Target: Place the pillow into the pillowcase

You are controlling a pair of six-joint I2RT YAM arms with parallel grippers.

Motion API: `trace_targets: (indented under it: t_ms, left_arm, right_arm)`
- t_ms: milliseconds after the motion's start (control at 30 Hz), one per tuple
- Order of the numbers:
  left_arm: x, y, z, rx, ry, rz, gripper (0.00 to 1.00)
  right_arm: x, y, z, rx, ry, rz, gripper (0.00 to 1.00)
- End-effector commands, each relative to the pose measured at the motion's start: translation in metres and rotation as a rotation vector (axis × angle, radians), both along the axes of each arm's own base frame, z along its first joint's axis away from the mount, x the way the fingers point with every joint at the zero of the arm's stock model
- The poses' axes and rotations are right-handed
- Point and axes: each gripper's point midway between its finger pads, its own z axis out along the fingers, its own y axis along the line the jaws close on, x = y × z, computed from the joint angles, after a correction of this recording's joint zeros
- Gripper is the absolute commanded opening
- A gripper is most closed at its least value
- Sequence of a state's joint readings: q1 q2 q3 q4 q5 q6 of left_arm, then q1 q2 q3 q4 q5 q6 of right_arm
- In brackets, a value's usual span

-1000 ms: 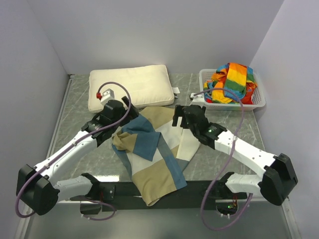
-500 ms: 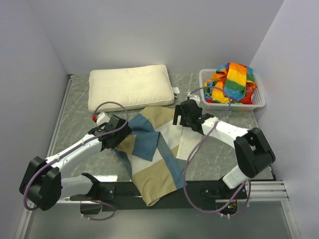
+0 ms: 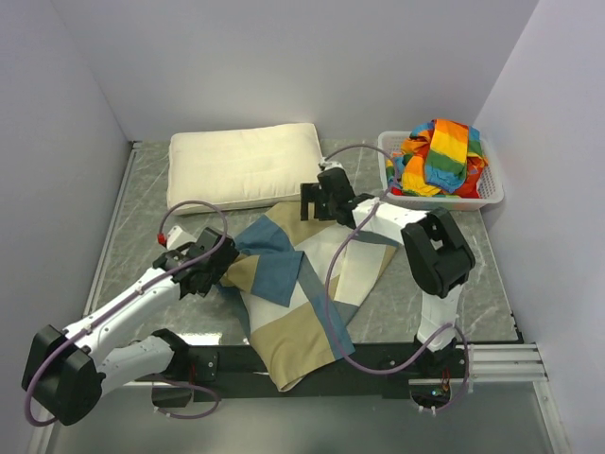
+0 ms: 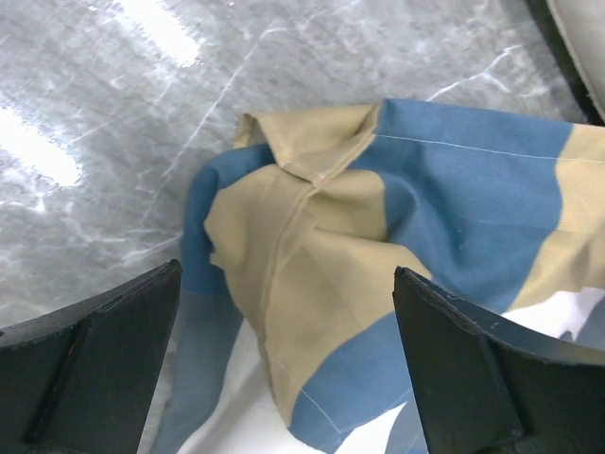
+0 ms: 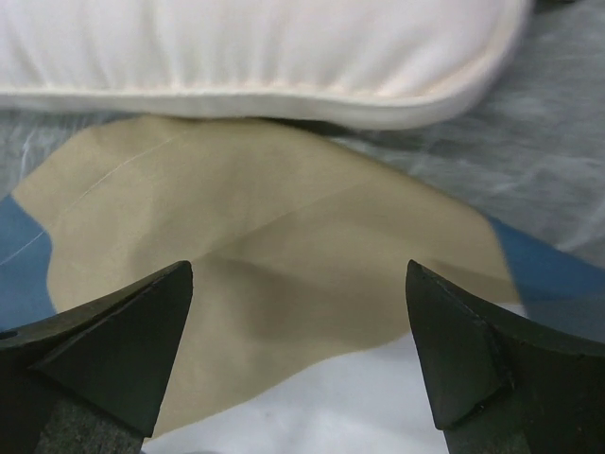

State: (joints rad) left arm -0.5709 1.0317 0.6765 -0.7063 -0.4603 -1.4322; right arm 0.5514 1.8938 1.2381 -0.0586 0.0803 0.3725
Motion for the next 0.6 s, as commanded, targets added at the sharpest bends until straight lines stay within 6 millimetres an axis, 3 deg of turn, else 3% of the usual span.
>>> trace_targets:
  t_ms: [0,33,67,100,133,200,300,333,400,433,500,533,567]
  left_arm:
    - [-0.009,0.005,-0.013,0.009,0.03,0.018,0.99]
    - [-0.007,0.002,-0.015,-0.003,0.028,0.018,0.99]
    - [-0.009,0.001,-0.021,-0.005,0.043,0.013,0.99]
    - [-0.01,0.0,-0.027,-0.004,0.063,0.009,0.99]
    - [-0.008,-0.003,-0.029,-0.013,0.06,0.008,0.99]
    - [-0.006,-0.005,-0.035,-0.012,0.062,0.003,0.99]
    - [0.011,-0.012,-0.027,-0.03,0.006,-0.041,0.88]
    - [0.02,-0.016,-0.02,-0.044,-0.028,-0.054,0.71]
    - [0.032,-0.014,-0.014,-0.052,-0.055,-0.066,0.48]
    - [0.038,-0.012,-0.009,-0.045,-0.071,-0.079,0.25]
    - [0.05,0.001,-0.005,-0.054,-0.078,-0.075,0.01]
    - [0.053,0.007,-0.003,-0.057,-0.081,-0.066,0.01]
    - [0.059,0.024,-0.001,-0.047,-0.085,-0.037,0.01]
  right_arm:
    - [0.003,0.049,0.012,0.029,-0.059,0.159,1.0]
    - [-0.005,0.059,0.007,0.0,-0.049,0.191,1.0]
    - [0.003,0.062,0.015,-0.022,-0.074,0.175,1.0]
    - [0.003,0.065,0.003,-0.056,-0.058,0.178,1.0]
    - [0.004,0.072,0.005,-0.073,-0.059,0.185,1.0]
    - [0.007,0.071,-0.012,-0.107,-0.029,0.168,1.0]
    - [0.01,0.066,-0.029,-0.157,0.025,0.128,0.99]
    - [0.012,0.066,-0.028,-0.161,0.022,0.123,0.99]
    - [0.014,0.056,-0.036,-0.202,0.03,0.089,0.93]
    - [0.013,0.052,-0.038,-0.217,0.037,0.081,0.9]
    - [0.011,0.038,-0.046,-0.244,0.059,0.056,0.74]
    - [0.012,0.032,-0.043,-0.243,0.057,0.043,0.64]
    - [0.01,0.02,-0.049,-0.249,0.079,0.017,0.46]
